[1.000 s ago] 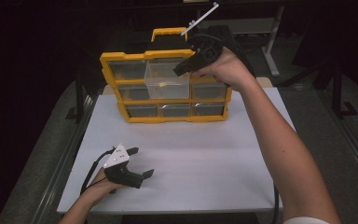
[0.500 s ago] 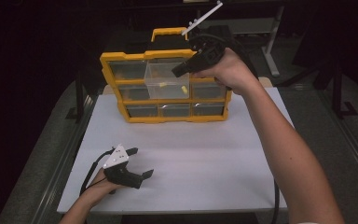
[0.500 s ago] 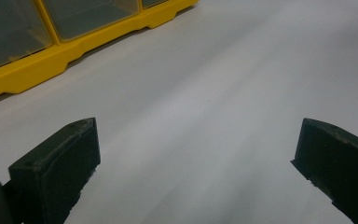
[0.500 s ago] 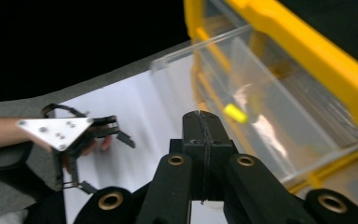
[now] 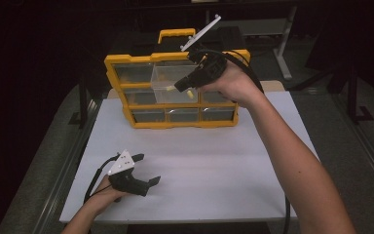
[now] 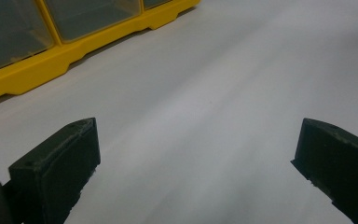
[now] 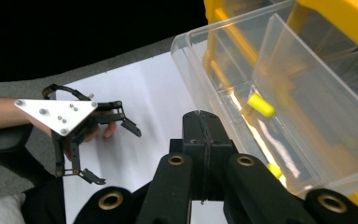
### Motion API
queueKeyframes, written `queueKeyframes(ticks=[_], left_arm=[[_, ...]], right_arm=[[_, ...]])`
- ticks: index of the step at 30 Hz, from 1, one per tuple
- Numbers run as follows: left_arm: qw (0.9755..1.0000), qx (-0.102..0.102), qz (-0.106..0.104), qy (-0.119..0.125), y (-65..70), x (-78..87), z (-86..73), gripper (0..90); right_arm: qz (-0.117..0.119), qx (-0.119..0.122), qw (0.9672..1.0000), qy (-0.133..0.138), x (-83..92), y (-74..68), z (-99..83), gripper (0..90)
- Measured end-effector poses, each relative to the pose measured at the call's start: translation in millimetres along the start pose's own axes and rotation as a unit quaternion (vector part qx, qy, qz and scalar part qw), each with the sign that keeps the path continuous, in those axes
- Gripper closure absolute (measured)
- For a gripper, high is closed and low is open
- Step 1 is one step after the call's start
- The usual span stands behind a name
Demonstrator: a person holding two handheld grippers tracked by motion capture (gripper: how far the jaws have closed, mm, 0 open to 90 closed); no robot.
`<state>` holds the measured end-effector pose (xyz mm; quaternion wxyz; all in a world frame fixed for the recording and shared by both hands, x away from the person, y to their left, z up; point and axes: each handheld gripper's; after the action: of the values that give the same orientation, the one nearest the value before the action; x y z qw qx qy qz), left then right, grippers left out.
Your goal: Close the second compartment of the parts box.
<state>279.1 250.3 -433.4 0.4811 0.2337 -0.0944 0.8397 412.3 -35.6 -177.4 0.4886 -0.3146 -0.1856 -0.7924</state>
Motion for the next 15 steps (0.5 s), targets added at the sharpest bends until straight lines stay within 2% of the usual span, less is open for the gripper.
queueKeyframes(ticks=[9,15], left_arm=[[1.0000,0.000,0.002,-0.001,0.0,1.2,-1.1,0.0],[1.0000,0.000,0.002,-0.001,0.4,1.1,-0.8,0.0]], right_arm=[[-0.010,0.000,0.9999,0.008,-3.6,5.3,3.7,89.0],[-0.017,-0.012,0.9996,0.020,-6.0,13.6,5.8,89.0]])
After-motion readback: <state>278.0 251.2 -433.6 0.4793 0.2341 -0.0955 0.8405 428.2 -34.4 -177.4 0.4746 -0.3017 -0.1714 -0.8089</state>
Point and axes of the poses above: each handheld gripper's, and its own axes: x roughly backward along the jaws, z roughly out of its top, y roughly to its right, and after that the axes turned 7 degrees about -z, right-handed
